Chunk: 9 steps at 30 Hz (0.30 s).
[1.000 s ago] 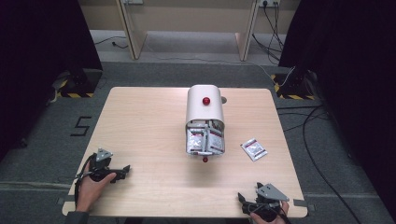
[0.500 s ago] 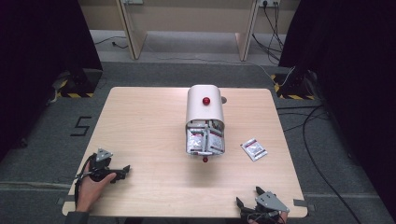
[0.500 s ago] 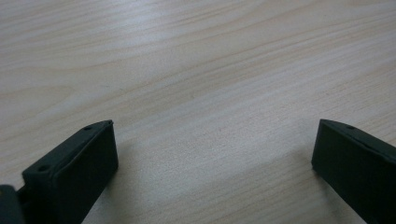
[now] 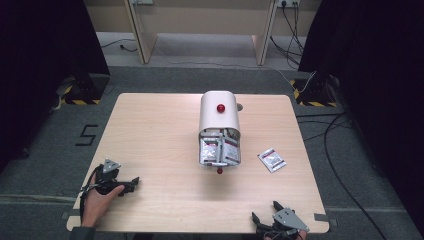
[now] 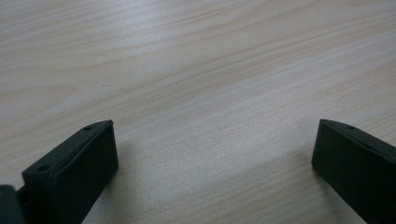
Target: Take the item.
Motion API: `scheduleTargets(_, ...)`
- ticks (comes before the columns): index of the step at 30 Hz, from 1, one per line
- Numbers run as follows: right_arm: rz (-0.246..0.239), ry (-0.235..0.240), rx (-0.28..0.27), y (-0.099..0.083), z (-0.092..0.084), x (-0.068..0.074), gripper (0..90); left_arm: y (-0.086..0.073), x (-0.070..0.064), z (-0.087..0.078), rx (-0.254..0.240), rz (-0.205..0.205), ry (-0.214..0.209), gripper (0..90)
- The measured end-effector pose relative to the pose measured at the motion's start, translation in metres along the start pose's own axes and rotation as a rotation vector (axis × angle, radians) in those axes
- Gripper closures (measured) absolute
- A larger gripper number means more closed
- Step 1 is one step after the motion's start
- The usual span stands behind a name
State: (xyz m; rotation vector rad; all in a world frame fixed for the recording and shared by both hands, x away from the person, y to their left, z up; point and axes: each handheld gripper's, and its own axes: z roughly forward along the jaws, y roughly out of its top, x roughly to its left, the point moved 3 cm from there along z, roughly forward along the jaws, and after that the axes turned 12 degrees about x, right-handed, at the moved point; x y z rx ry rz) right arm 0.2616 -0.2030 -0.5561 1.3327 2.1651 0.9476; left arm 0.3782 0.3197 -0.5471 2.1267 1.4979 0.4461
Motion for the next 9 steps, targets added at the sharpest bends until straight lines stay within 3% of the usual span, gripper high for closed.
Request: scheduleTargets(9,0.000,-0.001,0.000,0.0007,0.0006,0.0001,15.3,0.0000,0.0000,0.0000,0.000,0.000,0.000,0.0)
